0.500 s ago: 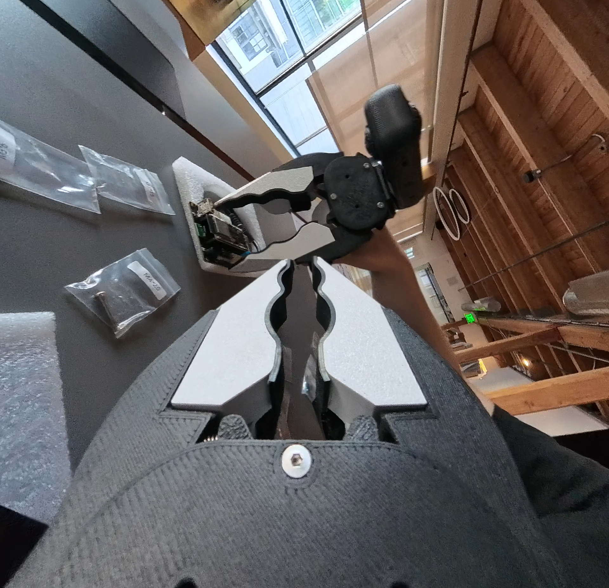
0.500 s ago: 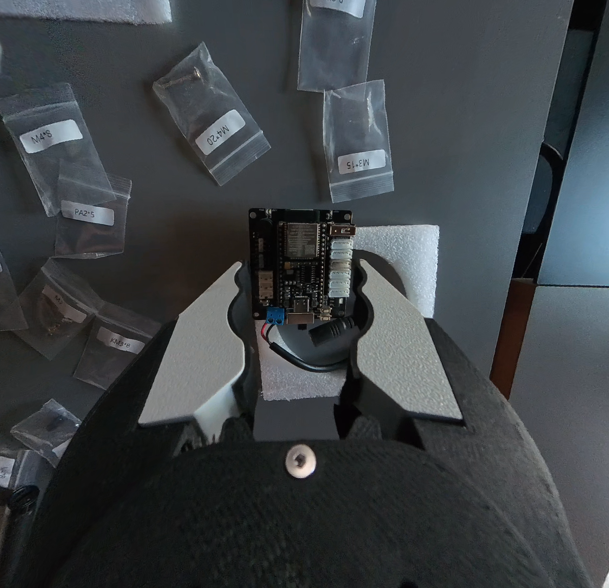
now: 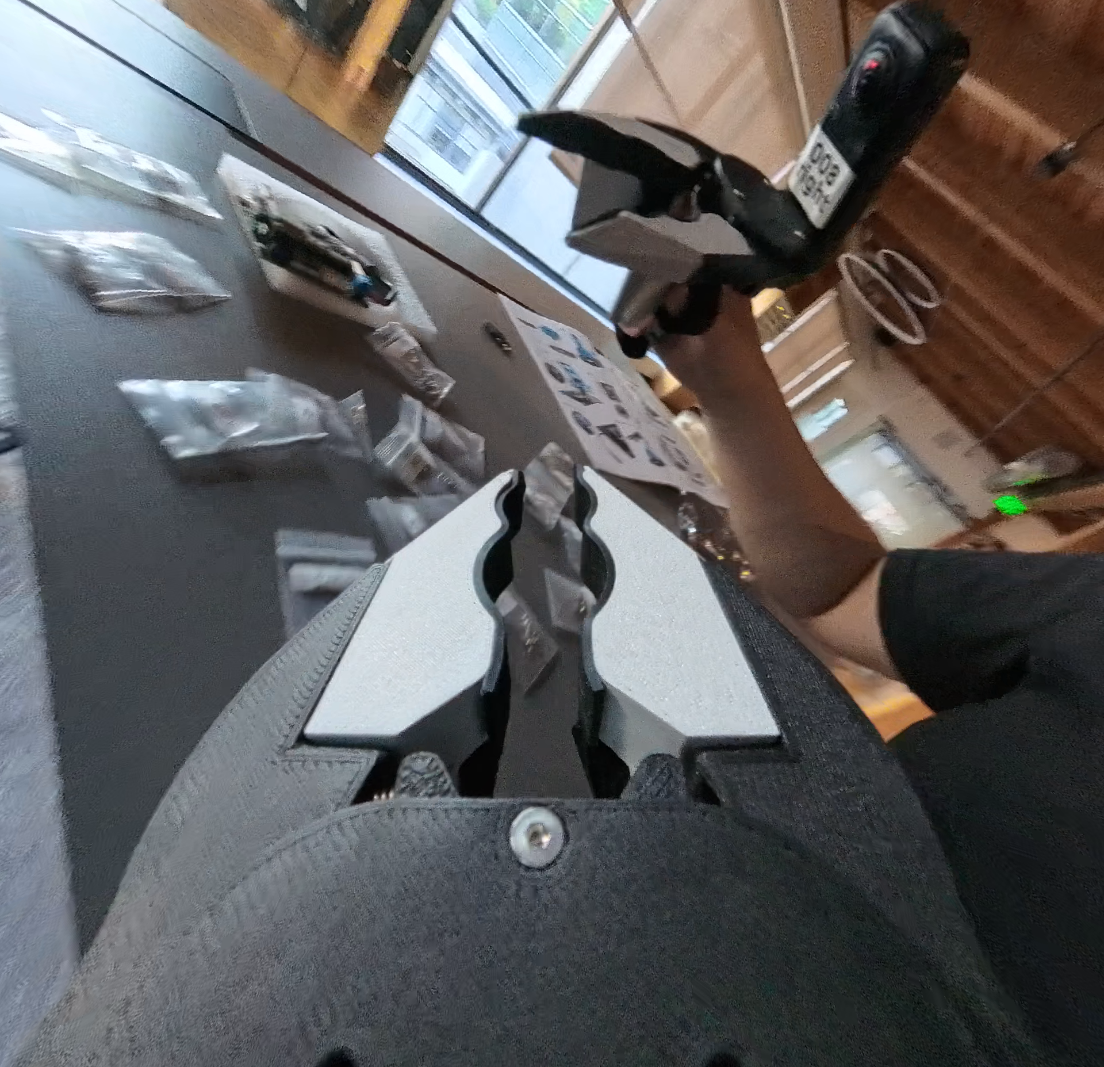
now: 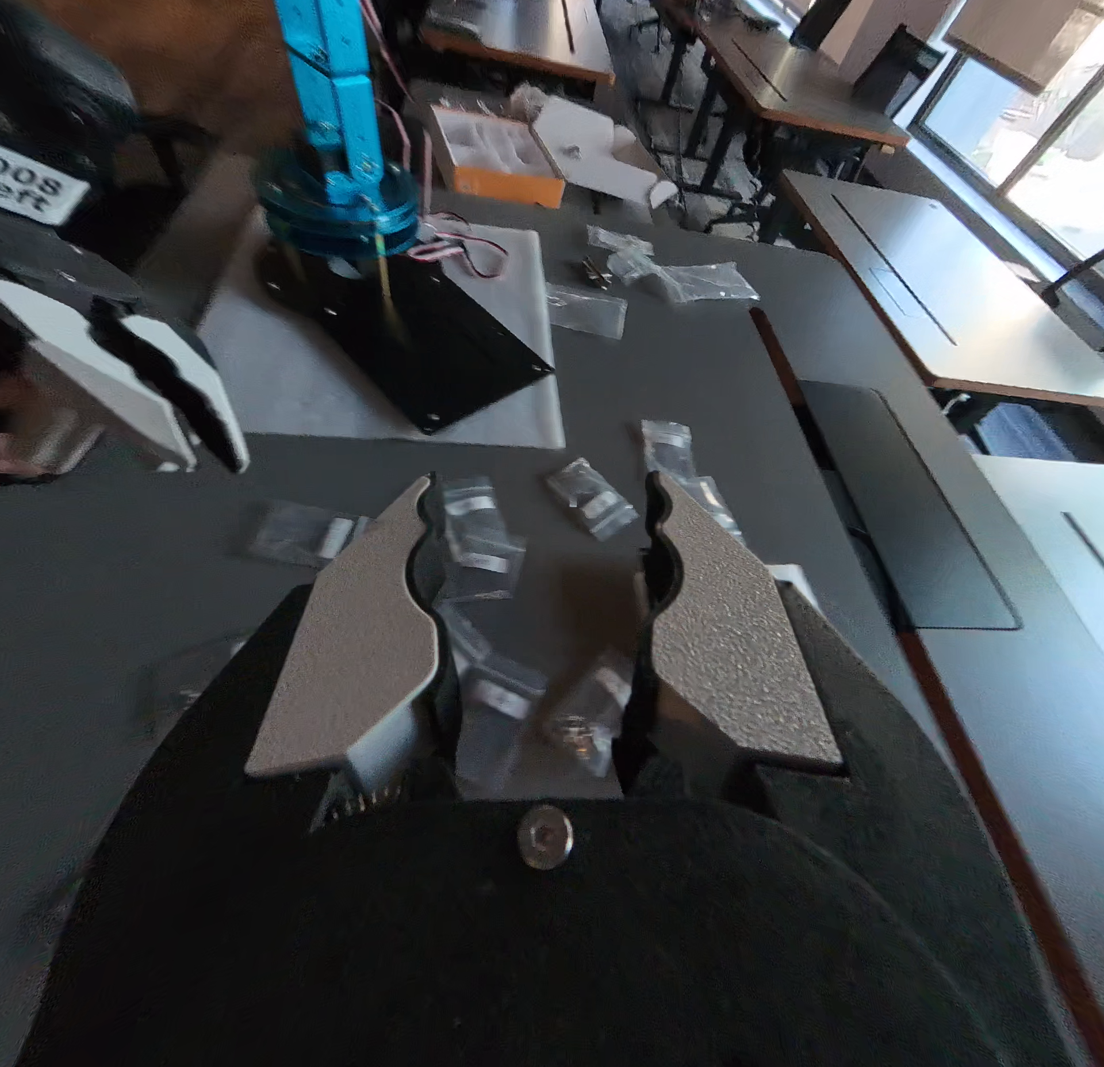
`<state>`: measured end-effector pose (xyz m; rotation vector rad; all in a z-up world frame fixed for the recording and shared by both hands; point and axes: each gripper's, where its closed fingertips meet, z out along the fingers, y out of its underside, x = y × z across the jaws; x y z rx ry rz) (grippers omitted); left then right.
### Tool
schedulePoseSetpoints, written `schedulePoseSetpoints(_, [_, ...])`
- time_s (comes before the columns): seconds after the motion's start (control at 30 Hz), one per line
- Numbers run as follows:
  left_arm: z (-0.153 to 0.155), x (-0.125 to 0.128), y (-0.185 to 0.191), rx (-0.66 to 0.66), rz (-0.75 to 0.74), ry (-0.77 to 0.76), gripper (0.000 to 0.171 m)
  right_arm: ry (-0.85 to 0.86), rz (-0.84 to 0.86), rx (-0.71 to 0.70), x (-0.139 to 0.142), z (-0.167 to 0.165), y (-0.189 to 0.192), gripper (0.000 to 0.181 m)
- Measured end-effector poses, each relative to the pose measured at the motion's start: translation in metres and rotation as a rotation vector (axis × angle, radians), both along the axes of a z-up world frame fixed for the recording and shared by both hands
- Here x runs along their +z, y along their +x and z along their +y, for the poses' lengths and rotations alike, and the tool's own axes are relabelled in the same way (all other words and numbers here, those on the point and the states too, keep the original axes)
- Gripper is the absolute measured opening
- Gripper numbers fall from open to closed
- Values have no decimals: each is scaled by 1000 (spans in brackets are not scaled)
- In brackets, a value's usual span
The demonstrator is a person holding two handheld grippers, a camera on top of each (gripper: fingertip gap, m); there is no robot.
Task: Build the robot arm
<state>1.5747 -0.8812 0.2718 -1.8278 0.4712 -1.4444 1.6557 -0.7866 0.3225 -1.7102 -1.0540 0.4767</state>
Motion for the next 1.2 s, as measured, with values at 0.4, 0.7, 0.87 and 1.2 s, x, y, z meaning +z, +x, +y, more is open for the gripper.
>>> schedulePoseSetpoints(0.4, [-11,-16,-141,282,320,227,16,-190,99,151,-60,-23,-159,35])
schedulePoseSetpoints(0.7, [-5,1,-187,10,286,333,17,-279,-87,31,-120,30,-228,16])
schedulePoseSetpoints(0.87, [-6,0,-206,-107,245,320,14,-323,-143,20,-131,37,-232,0])
schedulePoseSetpoints(1.2, [2,3,-220,-184,209,307,13,-314,-228,34,-137,41,-238,0])
